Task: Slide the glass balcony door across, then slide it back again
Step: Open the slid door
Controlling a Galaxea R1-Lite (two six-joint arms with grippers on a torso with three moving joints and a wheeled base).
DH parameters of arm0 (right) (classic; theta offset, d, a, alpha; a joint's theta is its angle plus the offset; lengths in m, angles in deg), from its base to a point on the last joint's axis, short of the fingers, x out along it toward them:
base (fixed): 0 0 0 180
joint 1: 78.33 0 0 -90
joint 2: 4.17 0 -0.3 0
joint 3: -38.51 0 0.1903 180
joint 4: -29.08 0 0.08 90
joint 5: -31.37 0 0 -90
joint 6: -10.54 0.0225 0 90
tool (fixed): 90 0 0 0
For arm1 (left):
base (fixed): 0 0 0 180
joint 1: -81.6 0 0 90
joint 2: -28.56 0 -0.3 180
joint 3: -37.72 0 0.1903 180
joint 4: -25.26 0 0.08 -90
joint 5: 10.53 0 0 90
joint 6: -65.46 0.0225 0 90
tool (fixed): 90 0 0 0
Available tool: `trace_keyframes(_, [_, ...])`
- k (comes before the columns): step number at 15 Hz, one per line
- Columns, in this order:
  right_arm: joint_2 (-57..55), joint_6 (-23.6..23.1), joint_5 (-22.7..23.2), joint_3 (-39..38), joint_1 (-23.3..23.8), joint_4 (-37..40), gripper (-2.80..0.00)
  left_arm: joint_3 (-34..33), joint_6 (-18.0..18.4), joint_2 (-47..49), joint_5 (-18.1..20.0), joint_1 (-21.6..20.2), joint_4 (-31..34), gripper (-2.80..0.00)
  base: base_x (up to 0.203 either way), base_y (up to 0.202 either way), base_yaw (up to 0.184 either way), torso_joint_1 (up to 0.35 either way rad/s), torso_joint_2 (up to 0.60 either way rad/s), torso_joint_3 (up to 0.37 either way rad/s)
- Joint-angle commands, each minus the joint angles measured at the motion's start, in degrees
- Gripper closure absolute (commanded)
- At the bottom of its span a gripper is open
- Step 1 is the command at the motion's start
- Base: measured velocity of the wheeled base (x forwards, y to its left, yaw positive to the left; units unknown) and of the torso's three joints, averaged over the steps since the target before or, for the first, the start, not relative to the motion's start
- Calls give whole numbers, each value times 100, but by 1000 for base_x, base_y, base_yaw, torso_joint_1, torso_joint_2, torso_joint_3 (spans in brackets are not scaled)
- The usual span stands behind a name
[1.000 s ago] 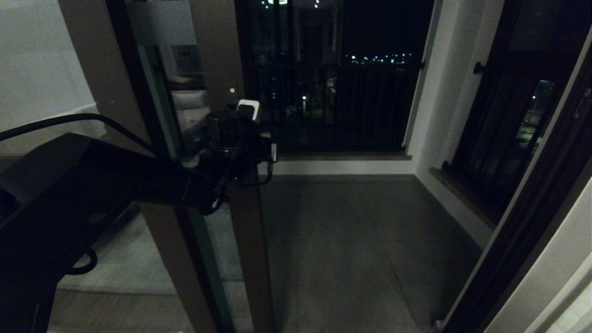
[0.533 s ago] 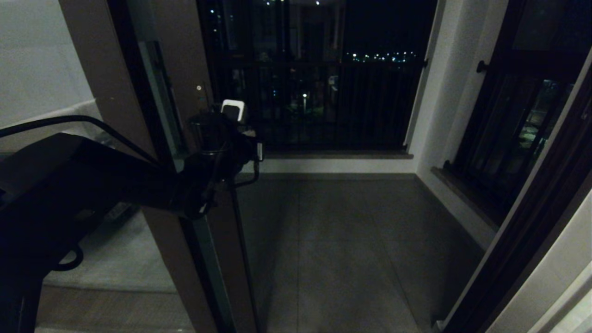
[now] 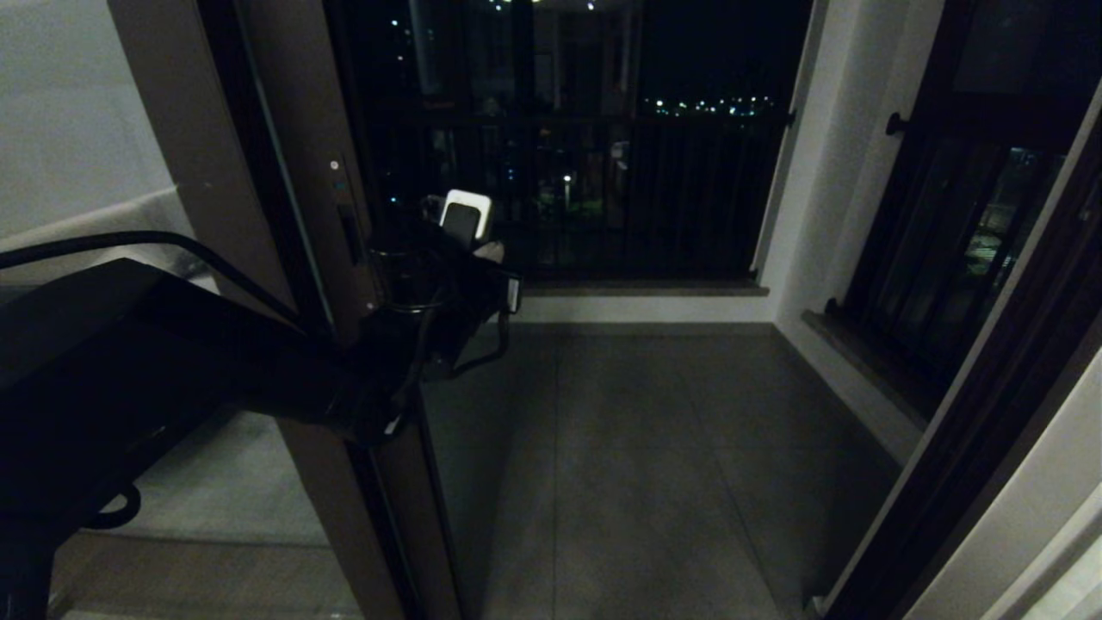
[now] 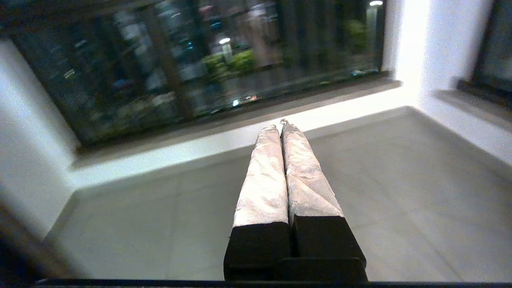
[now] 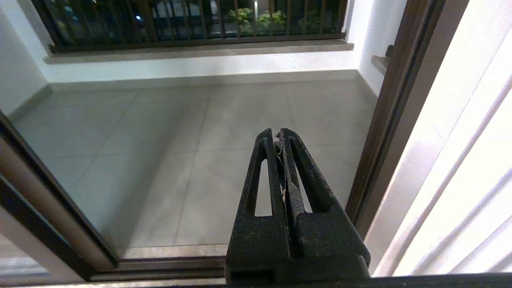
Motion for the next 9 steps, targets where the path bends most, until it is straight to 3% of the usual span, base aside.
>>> trace_keyframes(1, [-9,-1,2,0,-1,0,0,56,3,-54,-102,-130,-25,0,0,0,0,0,0,0])
trace_keyframes(6, [-9,-1,2,0,-1,0,0,322,3,-15,-98,-941,2,0,0,0,0,0,0,0])
trace_keyframes(9, [-9,-1,2,0,-1,0,0,252,-44,-143,-102,-1151,-17,0,0,0,0,0,0,0])
